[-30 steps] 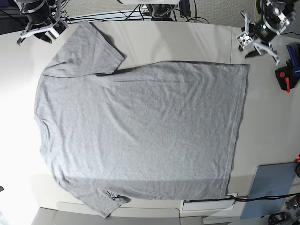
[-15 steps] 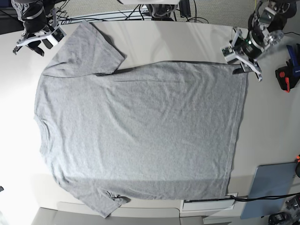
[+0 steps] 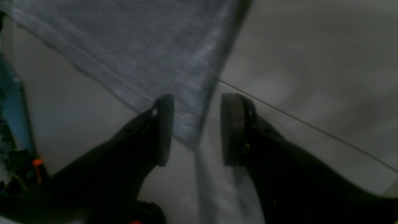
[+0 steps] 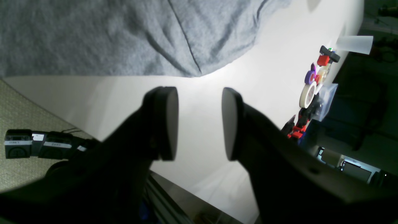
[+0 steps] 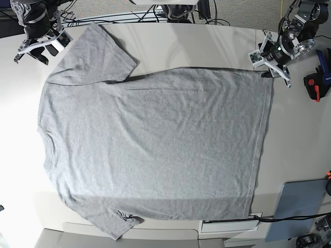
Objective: Fold the T-shirt properly
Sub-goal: 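Move right gripper to collar-side corner, left gripper to hem corner, then pinch the grey shirt's side edge with both grippers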
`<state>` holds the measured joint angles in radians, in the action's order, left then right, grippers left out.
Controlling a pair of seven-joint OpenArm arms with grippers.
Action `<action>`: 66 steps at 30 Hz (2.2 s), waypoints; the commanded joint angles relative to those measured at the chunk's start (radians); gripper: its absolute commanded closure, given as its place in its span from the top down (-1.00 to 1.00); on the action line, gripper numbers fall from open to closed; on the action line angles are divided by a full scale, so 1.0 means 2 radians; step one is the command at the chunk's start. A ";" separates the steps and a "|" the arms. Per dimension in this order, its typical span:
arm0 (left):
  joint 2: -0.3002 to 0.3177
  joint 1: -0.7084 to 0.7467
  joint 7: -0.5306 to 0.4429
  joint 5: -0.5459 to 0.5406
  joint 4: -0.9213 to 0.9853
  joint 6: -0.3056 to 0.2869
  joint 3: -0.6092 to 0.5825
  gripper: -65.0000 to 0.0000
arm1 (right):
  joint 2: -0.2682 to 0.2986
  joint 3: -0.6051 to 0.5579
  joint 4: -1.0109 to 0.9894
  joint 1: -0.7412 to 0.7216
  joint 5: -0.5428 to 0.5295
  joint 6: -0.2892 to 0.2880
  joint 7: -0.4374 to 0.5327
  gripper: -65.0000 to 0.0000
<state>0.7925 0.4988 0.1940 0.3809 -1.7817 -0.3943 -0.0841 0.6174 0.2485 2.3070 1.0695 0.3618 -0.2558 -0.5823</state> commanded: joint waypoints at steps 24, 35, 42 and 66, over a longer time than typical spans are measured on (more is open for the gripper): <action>-0.006 -0.054 -0.071 0.005 0.083 0.002 0.004 -0.22 | 0.005 0.004 0.009 0.004 0.033 0.007 0.022 -0.28; -0.025 -0.082 -0.081 0.004 0.131 -0.052 -0.003 -0.69 | 0.005 0.004 0.009 0.004 0.033 0.007 0.023 -0.28; -0.022 -0.082 -0.100 0.001 0.131 -0.105 -0.003 -1.00 | 0.005 0.004 0.009 0.004 0.033 0.006 0.021 -0.28; -0.016 -0.082 -0.157 0.073 0.130 -0.093 -0.003 -1.00 | 0.065 -0.051 -0.082 -0.047 0.101 -0.149 0.094 0.10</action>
<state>0.7498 0.3264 -0.1776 0.4889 -1.5291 -0.5503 -0.0860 0.7364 0.1383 2.1315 0.9695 0.5659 -0.5629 -0.4026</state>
